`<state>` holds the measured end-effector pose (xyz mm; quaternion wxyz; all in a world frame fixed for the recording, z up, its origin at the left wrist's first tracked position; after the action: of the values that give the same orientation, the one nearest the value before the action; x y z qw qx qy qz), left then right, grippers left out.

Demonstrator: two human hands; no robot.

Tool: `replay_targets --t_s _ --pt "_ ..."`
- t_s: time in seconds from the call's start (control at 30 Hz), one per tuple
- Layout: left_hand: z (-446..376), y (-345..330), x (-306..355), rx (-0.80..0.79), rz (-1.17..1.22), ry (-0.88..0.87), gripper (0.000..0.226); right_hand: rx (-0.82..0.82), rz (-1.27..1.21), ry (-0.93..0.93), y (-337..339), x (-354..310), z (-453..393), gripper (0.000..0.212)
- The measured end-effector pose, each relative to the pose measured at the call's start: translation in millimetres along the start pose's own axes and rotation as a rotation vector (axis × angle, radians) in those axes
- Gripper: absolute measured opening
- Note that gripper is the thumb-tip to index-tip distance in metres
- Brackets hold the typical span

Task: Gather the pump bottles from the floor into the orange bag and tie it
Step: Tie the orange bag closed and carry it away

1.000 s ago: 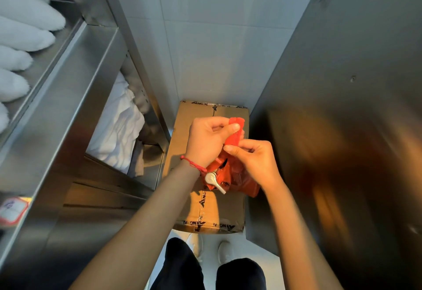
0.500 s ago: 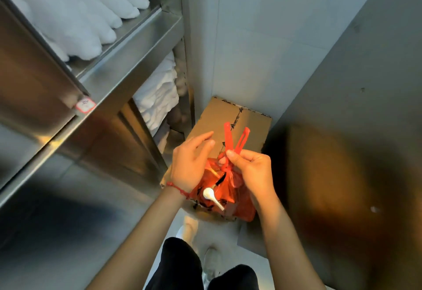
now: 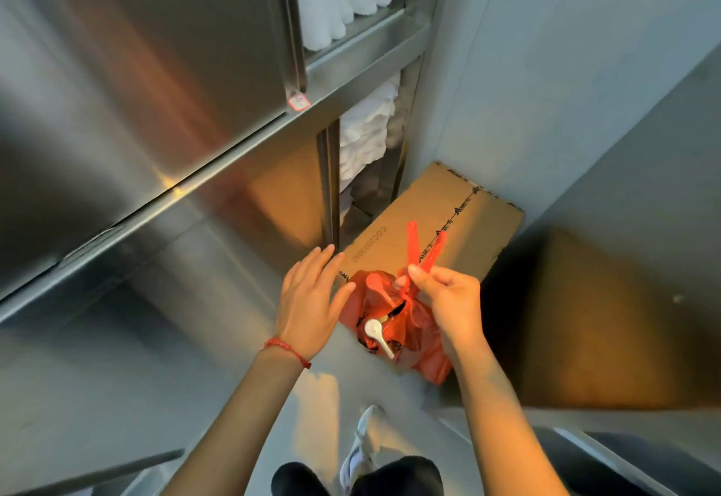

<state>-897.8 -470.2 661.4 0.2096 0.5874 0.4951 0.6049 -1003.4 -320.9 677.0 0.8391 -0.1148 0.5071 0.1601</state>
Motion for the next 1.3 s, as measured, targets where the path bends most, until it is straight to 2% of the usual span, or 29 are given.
replay_targets --t_s 0.27,0.57,0.73,0.8,0.9,1.0,1.07,1.2,1.3 --pt "102 33 -7 0.026 -0.065 0.065 0.047 -0.053 0.006 0.014 -24 25 66 0.017" --pt "199 53 10 0.109 -0.116 0.286 0.048 -0.303 0.056 -0.02 -38 49 122 0.02" --pt "257 55 35 0.182 -0.169 0.467 0.085 -0.483 0.136 -0.024 -46 62 152 0.023" --pt "281 52 45 0.205 -0.18 0.541 0.09 -0.549 0.154 0.0 -50 66 166 0.022" --pt "316 49 58 0.242 -0.209 0.642 0.086 -0.654 0.169 0.007 -58 73 188 0.021" --pt "354 49 67 0.284 -0.249 0.745 0.063 -0.748 0.216 0.005 -69 85 210 0.026" --pt "380 50 69 0.328 -0.259 0.805 0.056 -0.814 0.252 -0.01 -79 94 227 0.028" --pt "434 60 75 0.367 -0.288 0.925 0.057 -0.937 0.311 -0.038 -102 118 267 0.03" --pt "477 73 83 0.413 -0.292 0.996 0.077 -1.025 0.382 -0.049 -123 140 303 0.028"
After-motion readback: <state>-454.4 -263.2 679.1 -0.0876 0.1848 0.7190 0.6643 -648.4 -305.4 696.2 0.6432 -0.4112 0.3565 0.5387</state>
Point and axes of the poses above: each hand's wrist, its own z-axis away from the middle knuckle, its own y-axis out of the back of the hand, x = y × z, the point moved 1 cm from there along -z, towards the middle knuckle, and after that the axes turned 9 degrees about -y, right-handed, at the moved point
